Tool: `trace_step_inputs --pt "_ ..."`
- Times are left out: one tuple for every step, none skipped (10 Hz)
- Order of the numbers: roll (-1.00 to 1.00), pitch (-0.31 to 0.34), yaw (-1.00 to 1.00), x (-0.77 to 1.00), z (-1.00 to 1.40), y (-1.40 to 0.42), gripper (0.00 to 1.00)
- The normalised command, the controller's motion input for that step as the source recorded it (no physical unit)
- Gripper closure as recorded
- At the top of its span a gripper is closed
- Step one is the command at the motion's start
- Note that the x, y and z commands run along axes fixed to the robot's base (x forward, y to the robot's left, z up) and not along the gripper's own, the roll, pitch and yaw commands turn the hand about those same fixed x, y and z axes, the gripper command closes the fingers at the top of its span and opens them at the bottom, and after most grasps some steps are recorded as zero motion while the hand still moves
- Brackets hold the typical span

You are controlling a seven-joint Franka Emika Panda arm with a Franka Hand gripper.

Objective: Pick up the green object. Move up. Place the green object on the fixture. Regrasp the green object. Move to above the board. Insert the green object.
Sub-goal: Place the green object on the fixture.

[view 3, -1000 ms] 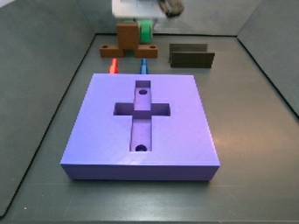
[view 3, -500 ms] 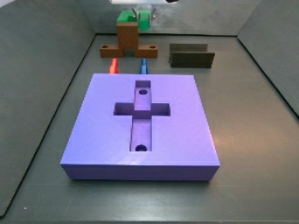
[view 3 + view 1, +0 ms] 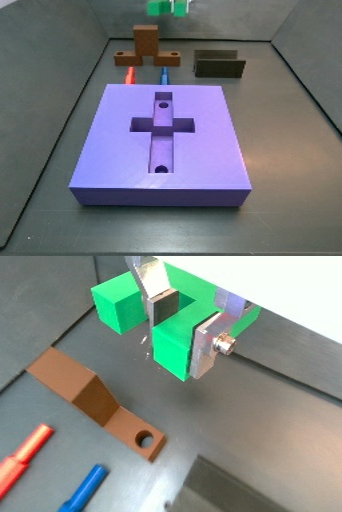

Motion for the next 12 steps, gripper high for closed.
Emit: trace_step_inputs --pt "-1.00 0.149 -0.33 0.66 0.41 0.00 1.00" --pt "-0.86 0.297 -0.30 0.59 0.35 0.01 1.00" --pt "-0.84 0.323 -0.23 0.68 0.35 0.00 1.00" --pt "-0.86 0.389 -0.14 0.72 0.31 0.00 1.00" --pt "-0.86 0.409 -0.11 0.73 0.29 0.00 1.00" --pt "-0.89 0.334 -0.12 0.73 0.07 0.00 1.00" --pt "-0.85 0.326 -0.10 0.77 0.00 0.00 1.00" --pt "-0.93 0.243 -0.09 0.80 0.02 0.00 1.00" --pt "-0.86 0.263 -0.10 0.87 0.02 -0.14 1.00" --pt "-0.70 0.251 0.00 0.95 0.00 -0.21 1.00" --pt "-0.57 0.229 0.00 0.97 -0.01 -0.23 1.00" --pt "-0.66 0.214 0.00 0.85 -0.09 -0.17 1.00"
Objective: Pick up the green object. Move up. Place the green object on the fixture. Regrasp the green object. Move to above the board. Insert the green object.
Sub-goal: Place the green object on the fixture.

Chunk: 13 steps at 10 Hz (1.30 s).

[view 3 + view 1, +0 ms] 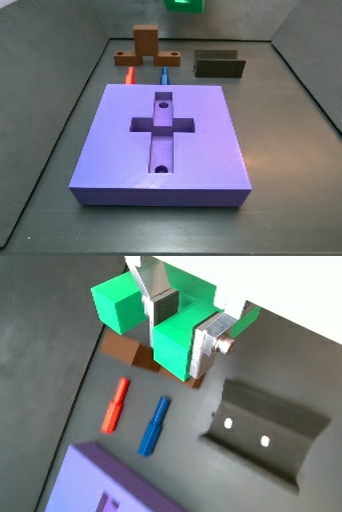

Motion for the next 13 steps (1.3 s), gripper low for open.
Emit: trace_step_inputs --pt "-0.61 -0.011 0.00 0.00 0.00 0.16 1.00" --pt "0.00 0.000 0.00 0.03 0.00 -0.04 1.00" --pt "-0.04 -0.029 0.00 0.00 -0.16 0.00 1.00" --pt "-0.39 -0.234 0.03 0.27 -0.40 0.01 1.00" --pt "-0.38 -0.169 0.15 0.68 -0.31 -0.06 1.00" --pt "-0.25 0.000 0.23 0.85 -0.11 -0.33 1.00" --pt "-0.24 0.034 0.20 0.85 -0.04 -0.39 1.00" --pt "-0.14 0.071 0.15 0.88 0.00 -0.47 1.00" --pt "-0.23 0.091 0.16 0.87 0.00 -0.43 1.00" --pt "-0.28 0.057 0.20 0.83 0.00 -0.40 1.00" --pt "-0.25 0.006 0.17 0.81 -0.05 -0.41 1.00" --pt "-0.05 -0.031 0.11 0.82 -0.25 -0.36 1.00" --pt "0.09 -0.100 0.06 0.81 -0.34 -0.30 1.00"
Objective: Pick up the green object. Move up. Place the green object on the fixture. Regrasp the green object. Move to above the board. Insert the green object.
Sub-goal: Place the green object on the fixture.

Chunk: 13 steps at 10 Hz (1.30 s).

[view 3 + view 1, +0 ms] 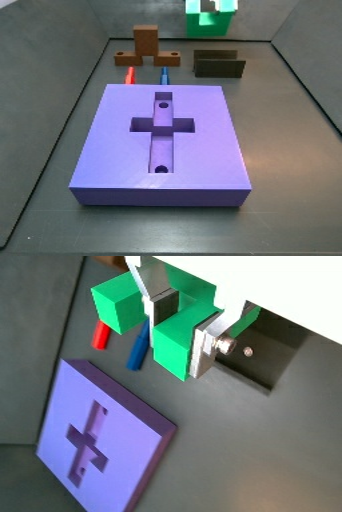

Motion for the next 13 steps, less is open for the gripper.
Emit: trace_step_inputs --pt "0.17 -0.080 0.00 0.83 -0.36 -0.33 1.00" --pt "0.17 -0.126 0.00 0.74 -0.37 -0.33 1.00" --pt "0.20 -0.106 0.00 0.74 -0.37 -0.32 1.00" --pt "0.24 -0.051 0.01 0.71 -0.33 -0.29 1.00" --pt "0.32 0.000 0.00 0.74 -0.25 -0.25 1.00" --pt "0.42 0.000 0.00 0.71 -0.19 -0.21 1.00" --pt "0.41 0.000 0.00 0.68 -0.21 -0.20 1.00" --pt "0.43 0.000 0.00 0.62 -0.19 -0.14 1.00" --pt "0.50 0.031 0.00 0.49 -0.09 -0.01 1.00" --pt "0.53 0.000 -0.08 0.05 -0.18 0.07 1.00" --pt "0.35 0.000 -0.09 0.00 -0.16 0.17 1.00" --pt "0.21 0.000 0.00 -0.01 -0.12 0.08 1.00" --pt "0.20 0.000 0.00 -0.12 -0.08 0.07 1.00"
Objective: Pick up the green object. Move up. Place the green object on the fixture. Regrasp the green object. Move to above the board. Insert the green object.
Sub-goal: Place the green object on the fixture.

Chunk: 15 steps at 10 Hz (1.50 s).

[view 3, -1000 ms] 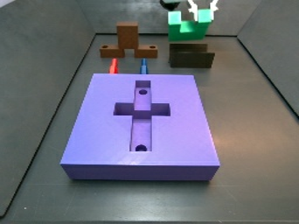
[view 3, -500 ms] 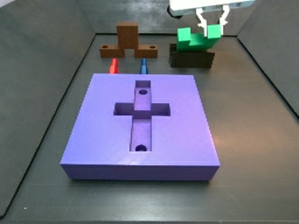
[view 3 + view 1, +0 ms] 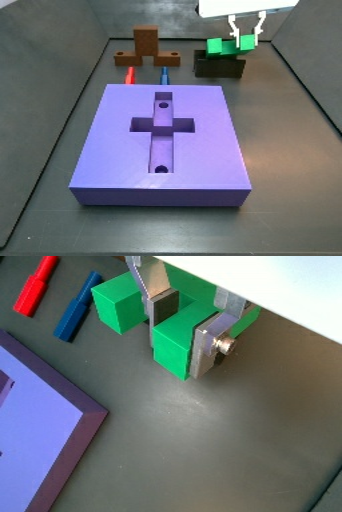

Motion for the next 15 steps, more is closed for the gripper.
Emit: trace_step_inputs --pt "0.15 -0.006 0.00 -0.17 -0.07 0.10 1.00" --pt "0.00 -0.009 0.00 -0.14 -0.08 0.08 1.00" --pt "-0.18 -0.011 0.00 -0.08 0.00 0.06 1.00" --pt "-0.51 0.000 0.11 0.00 0.08 0.14 1.00" --pt "-0.63 0.000 0.20 0.00 0.10 0.14 1.00" --pt "-0.51 0.000 0.25 0.07 0.03 0.03 1.00" --pt "-0.38 0.000 0.21 0.00 0.00 0.02 1.00" --pt "-0.04 0.000 0.08 -0.06 -0.14 0.04 1.00" --pt "0.08 0.000 0.00 -0.09 -0.21 0.05 1.00" --pt "0.29 0.000 0.00 -0.03 -0.27 0.02 1.00" --pt "0.32 0.000 0.00 0.00 -0.27 0.00 1.00" --pt "0.21 0.000 0.00 0.00 -0.18 0.00 1.00" --pt "0.01 0.000 0.00 0.00 0.00 0.00 1.00" --pt "0.00 0.000 0.00 0.00 0.00 0.00 1.00" --pt "0.00 0.000 0.00 0.00 0.00 0.00 0.00"
